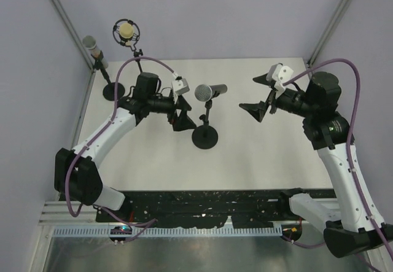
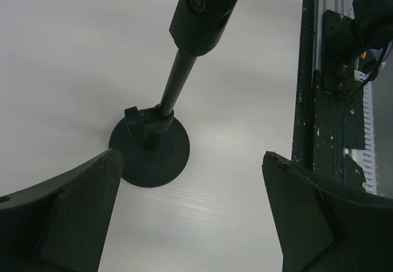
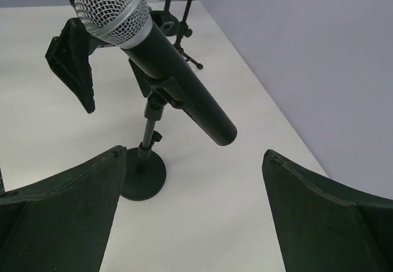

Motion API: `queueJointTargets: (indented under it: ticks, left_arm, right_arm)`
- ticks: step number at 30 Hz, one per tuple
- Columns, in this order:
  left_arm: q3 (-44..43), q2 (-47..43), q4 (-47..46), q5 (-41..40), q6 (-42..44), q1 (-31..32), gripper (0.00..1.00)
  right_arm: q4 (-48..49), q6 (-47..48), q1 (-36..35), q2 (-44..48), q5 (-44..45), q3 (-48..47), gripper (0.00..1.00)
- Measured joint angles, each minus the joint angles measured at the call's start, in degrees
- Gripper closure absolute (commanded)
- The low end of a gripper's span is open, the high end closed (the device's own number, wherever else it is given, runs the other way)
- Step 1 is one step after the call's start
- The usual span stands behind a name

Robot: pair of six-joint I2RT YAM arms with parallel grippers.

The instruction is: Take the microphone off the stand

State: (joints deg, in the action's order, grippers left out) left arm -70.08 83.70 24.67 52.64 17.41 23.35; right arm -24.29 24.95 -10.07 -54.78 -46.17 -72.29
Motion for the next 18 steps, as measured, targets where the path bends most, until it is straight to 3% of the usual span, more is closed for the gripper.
queueJointTargets:
  ticks: [8, 18]
  left_arm:
    - [13.22, -3.74, -24.00, 2.49, -13.60, 0.11, 0.00]
    - [19.65, -1.79, -51.52, -1.75, -29.22, 0.72, 0.00]
  right_arm:
    - [-1.40, 6.88, -10.60, -8.07, 0.74, -3.41, 0.03]
    - [-5.16, 14.25, -13.31, -17.68, -0.15, -12.46, 0.00]
